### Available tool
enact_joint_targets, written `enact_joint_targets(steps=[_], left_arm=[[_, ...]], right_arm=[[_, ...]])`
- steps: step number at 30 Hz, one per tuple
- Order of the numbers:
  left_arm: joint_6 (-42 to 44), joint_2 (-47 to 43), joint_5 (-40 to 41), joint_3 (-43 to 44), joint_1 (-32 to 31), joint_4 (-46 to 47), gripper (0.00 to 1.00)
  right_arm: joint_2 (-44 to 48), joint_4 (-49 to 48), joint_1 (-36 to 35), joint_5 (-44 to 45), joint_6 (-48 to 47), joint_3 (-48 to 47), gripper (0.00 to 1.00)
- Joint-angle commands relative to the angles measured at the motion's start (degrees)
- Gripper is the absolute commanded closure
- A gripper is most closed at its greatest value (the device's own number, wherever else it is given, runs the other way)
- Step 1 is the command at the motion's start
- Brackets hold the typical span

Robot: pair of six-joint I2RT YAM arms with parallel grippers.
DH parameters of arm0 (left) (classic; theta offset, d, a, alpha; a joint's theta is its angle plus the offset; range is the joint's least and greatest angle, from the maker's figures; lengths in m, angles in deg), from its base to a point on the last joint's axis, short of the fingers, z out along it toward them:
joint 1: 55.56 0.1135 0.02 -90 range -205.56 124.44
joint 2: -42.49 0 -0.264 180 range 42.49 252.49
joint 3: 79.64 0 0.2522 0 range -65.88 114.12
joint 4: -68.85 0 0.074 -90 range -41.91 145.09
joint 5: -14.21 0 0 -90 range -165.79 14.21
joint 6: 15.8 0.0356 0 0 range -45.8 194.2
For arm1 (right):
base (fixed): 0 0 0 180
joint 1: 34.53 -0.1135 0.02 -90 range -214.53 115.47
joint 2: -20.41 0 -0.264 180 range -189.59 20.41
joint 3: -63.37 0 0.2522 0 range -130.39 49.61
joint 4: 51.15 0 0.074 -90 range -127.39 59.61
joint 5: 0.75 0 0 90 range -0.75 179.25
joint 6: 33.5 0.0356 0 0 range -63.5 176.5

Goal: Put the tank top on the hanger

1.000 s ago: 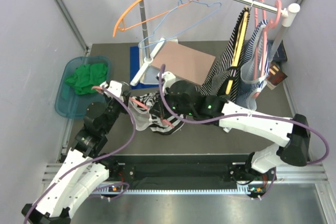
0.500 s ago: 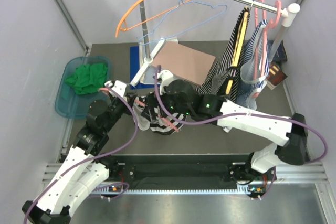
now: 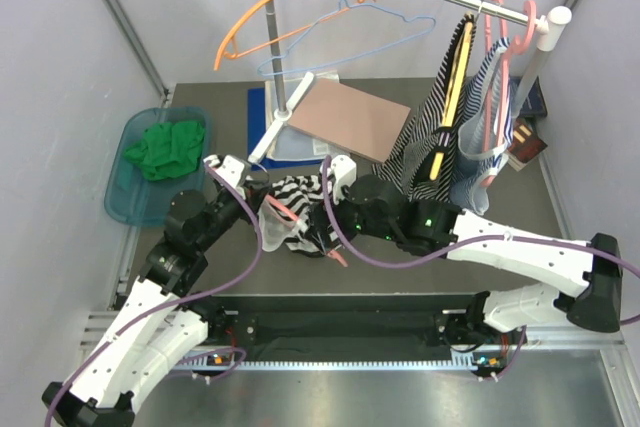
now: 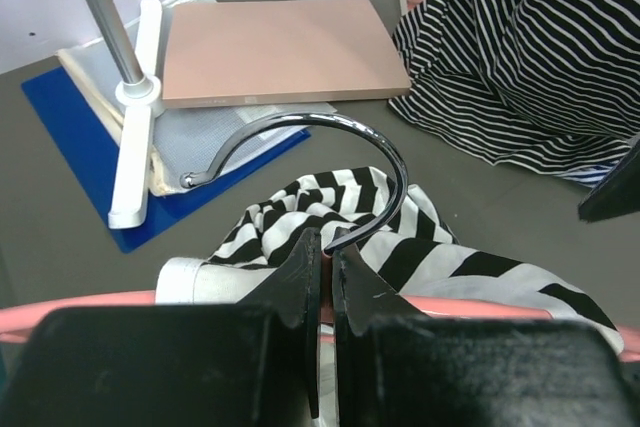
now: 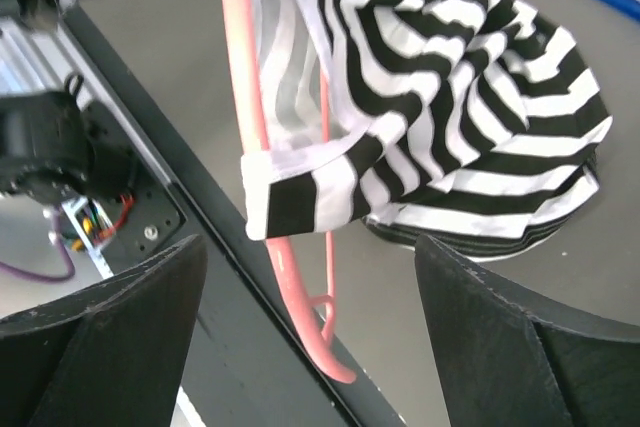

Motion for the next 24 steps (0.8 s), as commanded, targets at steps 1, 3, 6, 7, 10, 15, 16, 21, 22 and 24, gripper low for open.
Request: enact_joint_targets(steps=[1, 3, 6, 7, 10, 15, 16, 21, 22, 24], left_arm=[[-1.16, 0.32, -3.86, 1.85, 0.07, 4.40, 1.00], [-1.25, 0.76, -5.09, 1.85, -0.02, 4.40, 1.00], [-1.42, 1.11, -7.63, 2.03, -0.02, 4.40, 1.00], [-1.42, 1.11, -9.29, 1.94, -0.02, 4.49, 1.00], [-1.69, 1.38, -11.76, 2.03, 0.07, 4.84, 1.00], [-2.39, 2.87, -14.85, 2.29, 0.07, 4.58, 1.00], [-2.56, 3.04, -14.59, 2.47, 0.07, 4.49, 1.00], [-2.92, 2.96, -13.27, 2.91, -0.02, 4.40, 0.36], [-3.09, 2.44, -12.83, 2.73, -0.02, 4.49, 0.22], [-3.18, 1.55, -11.69, 2.56, -0.02, 4.49, 0.02]], right_arm=[[-0.43, -2.34, -2.60, 0.40, -2.88, -0.22, 0.18], [-1.75, -2.60, -4.09, 2.50, -3.59, -0.75, 0.20], [-4.91, -3.56, -5.06, 2.86, -4.82, -2.33, 0.25], [-5.62, -3.57, -5.15, 2.86, -5.08, -3.20, 0.29], [-8.25, -3.48, -5.77, 2.34, -5.44, -4.96, 0.47], [-9.32, -2.87, -6.47, 4.00, -3.16, -5.76, 0.98], [-9.14, -2.34, -6.47, 4.70, -2.46, -6.02, 1.00], [-6.42, 2.22, -6.74, 11.28, 4.13, -5.59, 1.00], [-5.63, 4.06, -6.74, 13.13, 6.32, -5.67, 1.00], [-4.40, 7.49, -6.74, 16.12, 9.93, -6.37, 1.00]])
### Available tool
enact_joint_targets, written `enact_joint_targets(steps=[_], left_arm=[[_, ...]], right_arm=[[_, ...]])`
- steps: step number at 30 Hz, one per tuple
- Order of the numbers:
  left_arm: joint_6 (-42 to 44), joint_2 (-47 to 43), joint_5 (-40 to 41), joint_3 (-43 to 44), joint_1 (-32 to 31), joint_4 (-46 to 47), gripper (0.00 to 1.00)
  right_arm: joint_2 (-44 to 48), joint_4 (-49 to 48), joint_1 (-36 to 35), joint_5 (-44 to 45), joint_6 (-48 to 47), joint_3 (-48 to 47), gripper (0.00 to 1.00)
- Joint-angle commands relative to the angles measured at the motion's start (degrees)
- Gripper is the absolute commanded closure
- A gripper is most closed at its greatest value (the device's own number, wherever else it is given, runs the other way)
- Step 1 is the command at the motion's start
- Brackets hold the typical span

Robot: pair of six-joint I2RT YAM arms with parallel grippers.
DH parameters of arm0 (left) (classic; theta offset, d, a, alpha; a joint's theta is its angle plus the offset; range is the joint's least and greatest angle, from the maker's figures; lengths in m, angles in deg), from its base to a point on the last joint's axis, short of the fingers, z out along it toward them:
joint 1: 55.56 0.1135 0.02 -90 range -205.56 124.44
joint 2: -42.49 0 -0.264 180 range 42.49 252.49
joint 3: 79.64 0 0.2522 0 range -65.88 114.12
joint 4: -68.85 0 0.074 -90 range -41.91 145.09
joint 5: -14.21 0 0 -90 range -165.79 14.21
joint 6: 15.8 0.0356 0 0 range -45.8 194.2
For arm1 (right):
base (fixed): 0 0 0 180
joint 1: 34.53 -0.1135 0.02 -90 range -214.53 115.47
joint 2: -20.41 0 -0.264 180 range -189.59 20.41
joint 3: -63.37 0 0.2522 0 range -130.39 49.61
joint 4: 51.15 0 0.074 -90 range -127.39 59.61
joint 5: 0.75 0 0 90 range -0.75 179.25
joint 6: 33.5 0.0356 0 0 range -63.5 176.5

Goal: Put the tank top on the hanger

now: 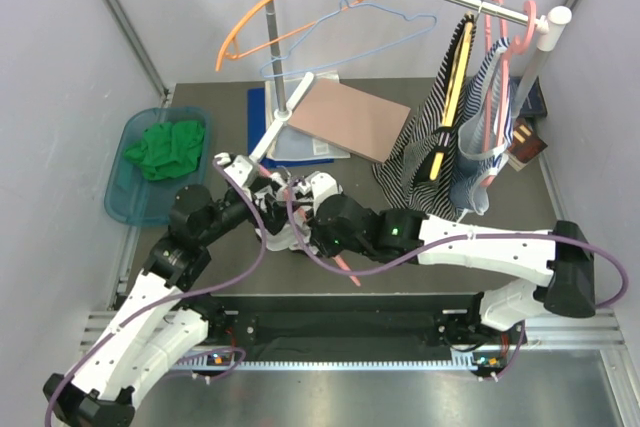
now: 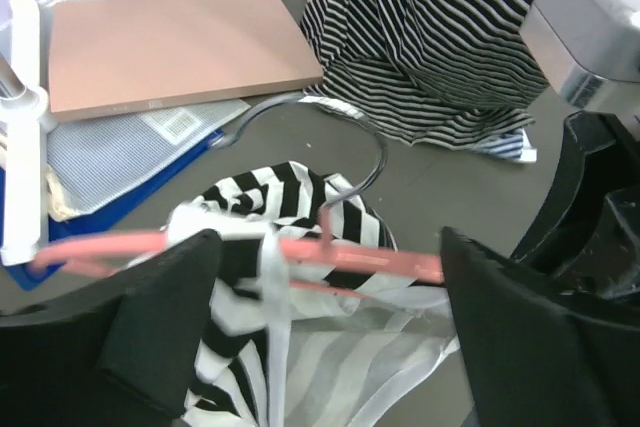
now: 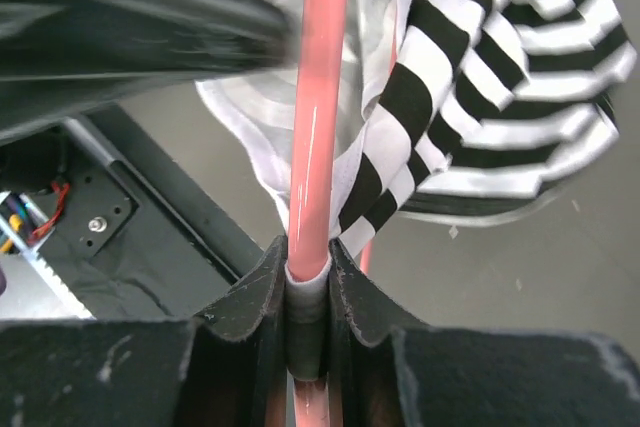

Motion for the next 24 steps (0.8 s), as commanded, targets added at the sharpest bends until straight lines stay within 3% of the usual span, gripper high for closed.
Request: enact_joint_targets(steps=[1, 10, 14, 24], left_arm=[[-0.93, -2.05, 0.69, 2.05, -0.17, 3.66, 0.02], [-1.72, -6.89, 10.35, 0.74, -0.26, 4.45, 0.01], [-1.98, -8.56, 10.71, 0.47, -0.17, 4.54, 0.01], [-1.90, -10.84, 13.69, 0.12, -0.35, 3.66, 0.01]], right_arm=[[5.33, 5.45, -0.77, 9.05, 8.52, -4.61, 1.00], [9.64, 21.71, -1.03, 23.20, 21.79, -10.23, 1.00], [8.86, 29.86, -1.03, 30.74, 25.48, -16.72, 1.00], [4.11, 39.82, 0.55, 37.36, 24.71, -35.43, 1.00]])
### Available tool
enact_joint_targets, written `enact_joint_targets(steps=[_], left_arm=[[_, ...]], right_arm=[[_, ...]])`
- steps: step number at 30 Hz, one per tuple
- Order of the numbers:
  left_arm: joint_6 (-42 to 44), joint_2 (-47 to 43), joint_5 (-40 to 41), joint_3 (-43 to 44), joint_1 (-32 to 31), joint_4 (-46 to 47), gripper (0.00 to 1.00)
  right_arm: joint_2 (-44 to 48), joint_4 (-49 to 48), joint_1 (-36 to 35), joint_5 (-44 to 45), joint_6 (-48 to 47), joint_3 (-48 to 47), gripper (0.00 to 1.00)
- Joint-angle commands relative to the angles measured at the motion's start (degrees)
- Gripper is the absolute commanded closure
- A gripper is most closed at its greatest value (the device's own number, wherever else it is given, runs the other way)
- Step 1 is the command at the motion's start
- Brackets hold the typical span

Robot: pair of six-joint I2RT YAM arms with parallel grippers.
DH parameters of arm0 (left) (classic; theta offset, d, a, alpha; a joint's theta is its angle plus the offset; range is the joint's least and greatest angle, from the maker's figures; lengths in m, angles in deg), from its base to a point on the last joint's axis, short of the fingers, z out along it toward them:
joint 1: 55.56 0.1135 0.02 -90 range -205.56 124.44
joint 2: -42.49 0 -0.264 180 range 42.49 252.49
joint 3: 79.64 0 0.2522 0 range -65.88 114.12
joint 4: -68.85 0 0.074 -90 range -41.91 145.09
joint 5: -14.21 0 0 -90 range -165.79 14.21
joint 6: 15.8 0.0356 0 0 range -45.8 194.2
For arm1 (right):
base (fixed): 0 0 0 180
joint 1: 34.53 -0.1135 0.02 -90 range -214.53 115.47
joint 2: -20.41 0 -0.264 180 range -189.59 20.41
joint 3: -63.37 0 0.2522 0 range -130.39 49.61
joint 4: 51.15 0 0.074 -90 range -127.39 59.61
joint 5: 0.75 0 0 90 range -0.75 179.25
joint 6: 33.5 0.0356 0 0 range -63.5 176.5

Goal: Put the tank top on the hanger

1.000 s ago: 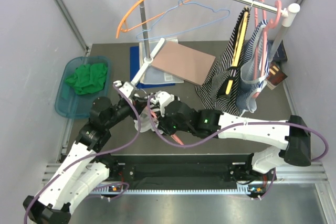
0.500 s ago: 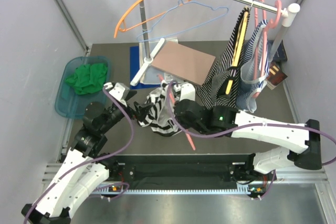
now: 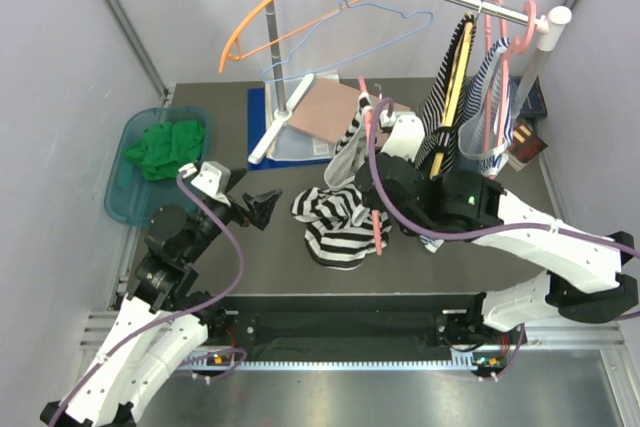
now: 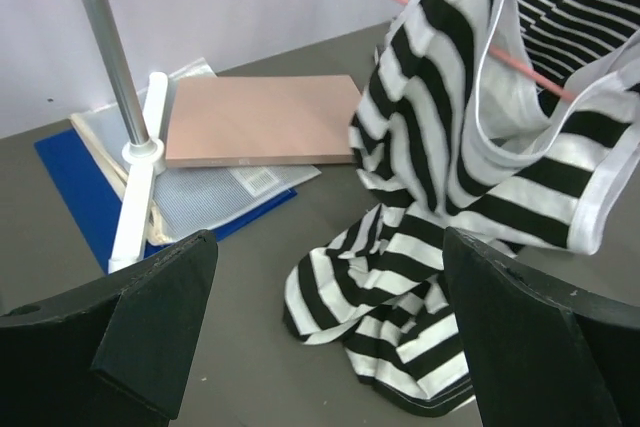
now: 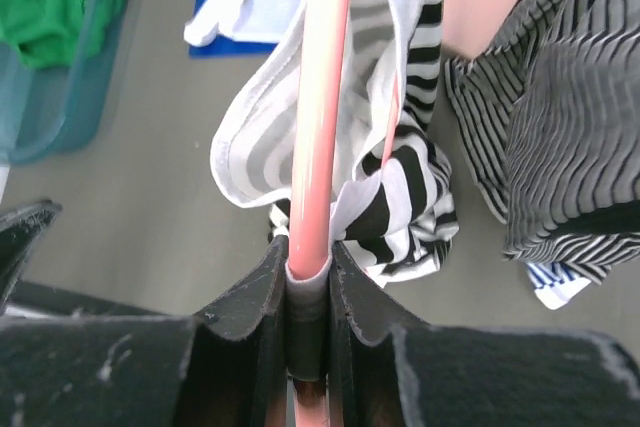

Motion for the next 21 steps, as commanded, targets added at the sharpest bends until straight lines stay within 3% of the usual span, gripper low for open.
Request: enact_joint_targets(steps=[1, 6, 13, 21], left_arm=[[-0.37, -2.32, 2.90, -0.05, -0.17, 2.52, 0.01], [-0.19, -2.85, 2.90, -0.23, -0.61, 2.52, 0.01], [0.16, -3.20, 3.25, -0.41, -0.79, 2.35, 0.01], [0.34, -3.29, 3.25, -0.41, -1.05, 2.35, 0.01]], right_arm=[[-1.90, 4.42, 0.66, 7.24, -0.93, -10.36, 1.00], [-5.16, 5.13, 4.78, 7.51, -5.50, -20.21, 1.00], [-4.81, 0.12, 11.19, 4.96, -13.58, -24.52, 1.00], [-5.34, -0.59, 13.22, 4.96, -18.78, -30.85, 1.00]])
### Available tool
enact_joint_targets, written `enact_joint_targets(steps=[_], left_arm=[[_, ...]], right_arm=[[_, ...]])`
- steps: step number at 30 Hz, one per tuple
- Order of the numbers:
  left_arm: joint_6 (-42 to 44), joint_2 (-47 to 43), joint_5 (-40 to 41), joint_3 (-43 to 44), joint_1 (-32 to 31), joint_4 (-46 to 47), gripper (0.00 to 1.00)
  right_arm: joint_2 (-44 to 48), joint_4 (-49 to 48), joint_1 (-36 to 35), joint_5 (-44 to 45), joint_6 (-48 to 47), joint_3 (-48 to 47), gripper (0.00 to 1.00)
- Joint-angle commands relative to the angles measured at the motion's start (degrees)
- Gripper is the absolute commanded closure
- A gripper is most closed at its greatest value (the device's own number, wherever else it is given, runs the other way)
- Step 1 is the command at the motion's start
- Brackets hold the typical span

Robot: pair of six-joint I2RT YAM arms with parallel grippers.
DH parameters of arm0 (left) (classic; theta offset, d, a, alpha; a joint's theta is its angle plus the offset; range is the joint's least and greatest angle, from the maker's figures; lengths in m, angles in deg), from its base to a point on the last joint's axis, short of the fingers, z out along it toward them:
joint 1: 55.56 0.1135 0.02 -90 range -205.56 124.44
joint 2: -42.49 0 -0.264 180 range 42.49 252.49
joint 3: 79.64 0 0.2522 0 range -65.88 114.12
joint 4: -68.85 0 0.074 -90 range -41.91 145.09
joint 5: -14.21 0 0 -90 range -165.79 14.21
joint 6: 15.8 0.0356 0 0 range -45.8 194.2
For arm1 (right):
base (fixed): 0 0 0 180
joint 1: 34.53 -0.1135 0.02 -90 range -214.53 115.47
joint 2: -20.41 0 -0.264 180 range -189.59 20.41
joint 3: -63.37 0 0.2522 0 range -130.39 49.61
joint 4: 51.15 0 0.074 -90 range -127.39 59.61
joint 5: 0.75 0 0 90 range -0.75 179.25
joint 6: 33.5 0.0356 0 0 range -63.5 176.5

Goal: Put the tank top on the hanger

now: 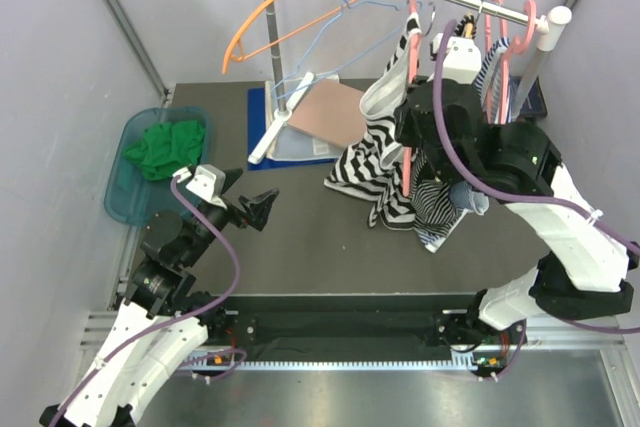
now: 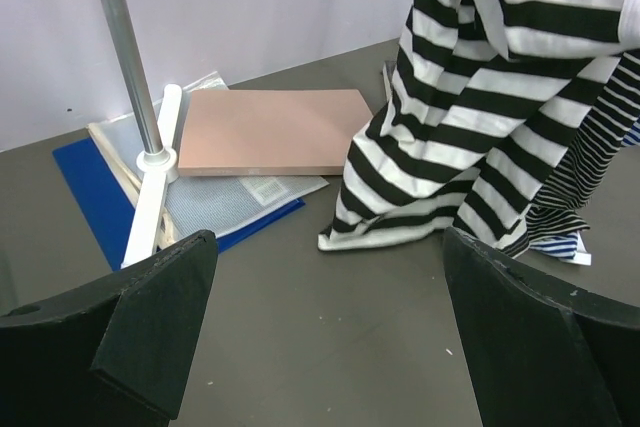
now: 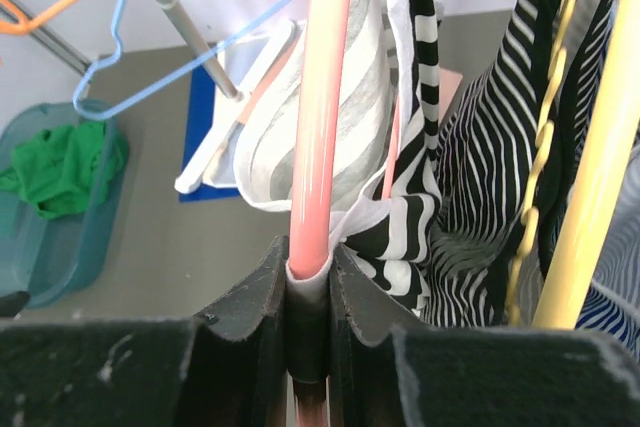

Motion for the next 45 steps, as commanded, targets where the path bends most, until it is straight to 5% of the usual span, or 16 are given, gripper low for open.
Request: enact_joint_targets(steps=[1, 18, 31, 45], left_arm=[[0.27, -0.71, 0.65, -0.08, -0.15, 2.33, 0.01], [0.54, -0.80, 0.65, -0.17, -0.77, 2.15, 0.01], [0.80, -0.98, 1.35, -0.17, -1.47, 1.89, 0.01], [1.15, -0.89, 2.06, -0.25, -1.73, 1.71, 0.01]], right_arm=[[0.76, -5.05, 2.14, 1.72, -4.62, -4.21, 1.00], [0.06, -5.40, 15.33, -11.46, -7.35, 0.18, 1.00], [6.73, -8.12, 15.33, -16.12, -4.62, 14.06, 1.00], [8.94, -9.18, 11.64, -17.35, -10.07, 6.87, 1.00]])
